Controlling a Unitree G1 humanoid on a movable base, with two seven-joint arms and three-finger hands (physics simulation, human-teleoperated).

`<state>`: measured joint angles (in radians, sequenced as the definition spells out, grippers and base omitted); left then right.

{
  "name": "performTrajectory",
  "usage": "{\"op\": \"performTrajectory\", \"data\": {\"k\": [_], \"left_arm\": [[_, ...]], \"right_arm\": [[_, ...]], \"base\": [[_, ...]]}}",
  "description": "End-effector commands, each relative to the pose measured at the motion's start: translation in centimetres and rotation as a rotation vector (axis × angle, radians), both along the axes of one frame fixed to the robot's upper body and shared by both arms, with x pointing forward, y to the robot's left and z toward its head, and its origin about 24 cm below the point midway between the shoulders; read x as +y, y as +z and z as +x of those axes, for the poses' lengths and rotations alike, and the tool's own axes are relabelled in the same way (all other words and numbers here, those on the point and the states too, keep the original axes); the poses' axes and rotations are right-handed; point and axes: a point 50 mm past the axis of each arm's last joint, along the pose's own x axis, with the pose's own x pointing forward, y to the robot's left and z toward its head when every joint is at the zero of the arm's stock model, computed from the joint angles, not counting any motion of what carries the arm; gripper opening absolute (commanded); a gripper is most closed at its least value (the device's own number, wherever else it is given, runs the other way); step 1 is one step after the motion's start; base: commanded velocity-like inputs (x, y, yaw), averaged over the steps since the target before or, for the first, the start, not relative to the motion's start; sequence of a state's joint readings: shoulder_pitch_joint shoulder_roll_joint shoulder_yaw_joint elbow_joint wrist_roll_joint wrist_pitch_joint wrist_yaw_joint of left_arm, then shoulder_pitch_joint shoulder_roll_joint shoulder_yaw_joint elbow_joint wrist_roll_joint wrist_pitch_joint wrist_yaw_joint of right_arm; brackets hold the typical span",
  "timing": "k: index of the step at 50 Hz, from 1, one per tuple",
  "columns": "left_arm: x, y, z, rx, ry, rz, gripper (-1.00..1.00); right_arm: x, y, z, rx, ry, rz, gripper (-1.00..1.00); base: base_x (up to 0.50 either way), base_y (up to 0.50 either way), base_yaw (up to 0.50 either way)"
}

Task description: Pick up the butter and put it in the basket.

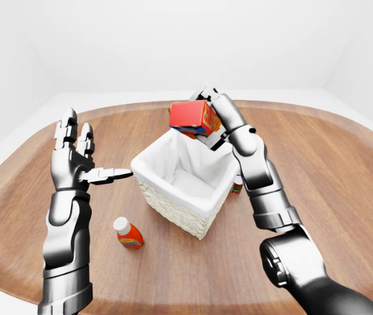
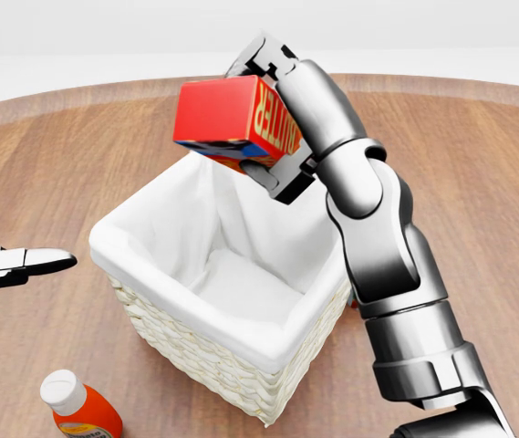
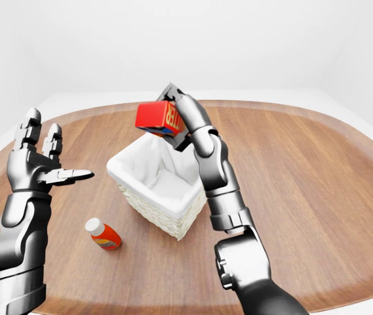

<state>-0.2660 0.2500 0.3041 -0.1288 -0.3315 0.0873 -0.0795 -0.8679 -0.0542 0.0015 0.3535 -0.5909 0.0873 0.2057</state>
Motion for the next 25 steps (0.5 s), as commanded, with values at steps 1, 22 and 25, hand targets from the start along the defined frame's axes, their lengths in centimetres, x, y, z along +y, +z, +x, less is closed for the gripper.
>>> {"op": "performTrajectory", "data": {"k": [1, 22, 25], "left_arm": [[0.0, -0.1, 0.1, 0.006, -0.003, -0.003, 1.00], [0.1, -1.1, -0.1, 0.039, -0.009, -0.008, 1.00], [0.0, -1.2, -0.1, 0.043, -0.011, -0.004, 1.00]], "right_arm": [[-0.1, -0.9, 0.9, 0.051, -0.026, 0.275, -1.00], [1.0, -5.9, 2.6, 0.285, -0.138, 0.391, -1.00], [1.4, -6.4, 2.6, 0.304, -0.150, 0.387, -1.00]], "base": [[0.00, 0.00, 0.00], [0.00, 0.00, 0.00], [0.00, 0.00, 0.00]]}}
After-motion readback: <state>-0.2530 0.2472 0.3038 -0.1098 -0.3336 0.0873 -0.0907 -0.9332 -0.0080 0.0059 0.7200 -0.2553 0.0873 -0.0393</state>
